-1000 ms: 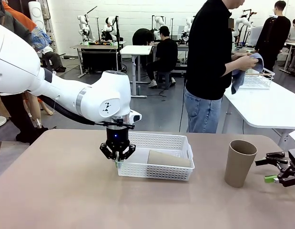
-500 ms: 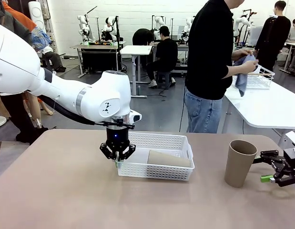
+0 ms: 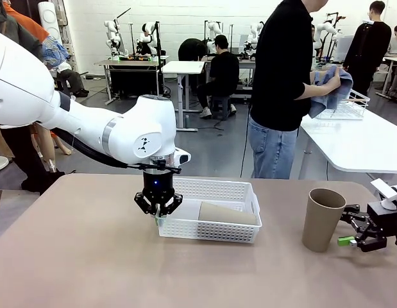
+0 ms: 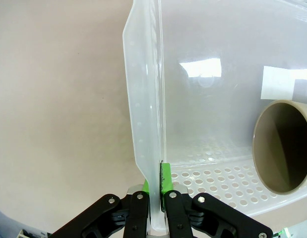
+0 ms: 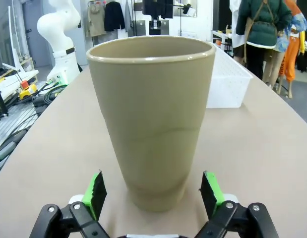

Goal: Clean and organize the cups into the basket.
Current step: Pick up the Reusable plastic cup from the right side of the table and stack it inside the Organizing basket in the center of the table.

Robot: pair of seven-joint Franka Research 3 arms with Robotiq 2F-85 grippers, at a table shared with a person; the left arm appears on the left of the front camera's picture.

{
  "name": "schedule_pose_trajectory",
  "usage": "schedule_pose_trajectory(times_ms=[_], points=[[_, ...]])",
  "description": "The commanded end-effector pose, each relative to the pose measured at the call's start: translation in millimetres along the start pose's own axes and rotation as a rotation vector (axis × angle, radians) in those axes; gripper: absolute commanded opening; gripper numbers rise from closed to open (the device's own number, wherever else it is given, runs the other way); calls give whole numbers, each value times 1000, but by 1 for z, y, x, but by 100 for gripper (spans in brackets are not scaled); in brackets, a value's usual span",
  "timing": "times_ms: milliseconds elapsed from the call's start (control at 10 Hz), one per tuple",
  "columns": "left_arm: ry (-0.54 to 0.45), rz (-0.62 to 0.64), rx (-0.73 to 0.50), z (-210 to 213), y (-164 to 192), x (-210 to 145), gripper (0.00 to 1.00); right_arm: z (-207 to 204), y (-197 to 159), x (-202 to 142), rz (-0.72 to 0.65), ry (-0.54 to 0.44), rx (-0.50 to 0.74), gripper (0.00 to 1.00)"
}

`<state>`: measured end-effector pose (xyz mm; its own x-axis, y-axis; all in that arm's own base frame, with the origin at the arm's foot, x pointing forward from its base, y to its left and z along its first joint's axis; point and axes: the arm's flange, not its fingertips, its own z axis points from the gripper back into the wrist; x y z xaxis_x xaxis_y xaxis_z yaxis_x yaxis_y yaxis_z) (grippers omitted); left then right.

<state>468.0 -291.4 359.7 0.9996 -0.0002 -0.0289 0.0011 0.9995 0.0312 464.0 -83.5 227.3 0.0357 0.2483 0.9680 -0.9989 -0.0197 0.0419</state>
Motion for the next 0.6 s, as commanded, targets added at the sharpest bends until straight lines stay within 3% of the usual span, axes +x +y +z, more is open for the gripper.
schedule_pose_trajectory(times_ms=[0, 500], points=[[0, -8, 1, 0, 2, 0, 0, -4, -11, 2, -16, -34, 5, 100], [0, -8, 1, 0, 2, 0, 0, -31, -24, -4, -50, -14, 38, 100]])
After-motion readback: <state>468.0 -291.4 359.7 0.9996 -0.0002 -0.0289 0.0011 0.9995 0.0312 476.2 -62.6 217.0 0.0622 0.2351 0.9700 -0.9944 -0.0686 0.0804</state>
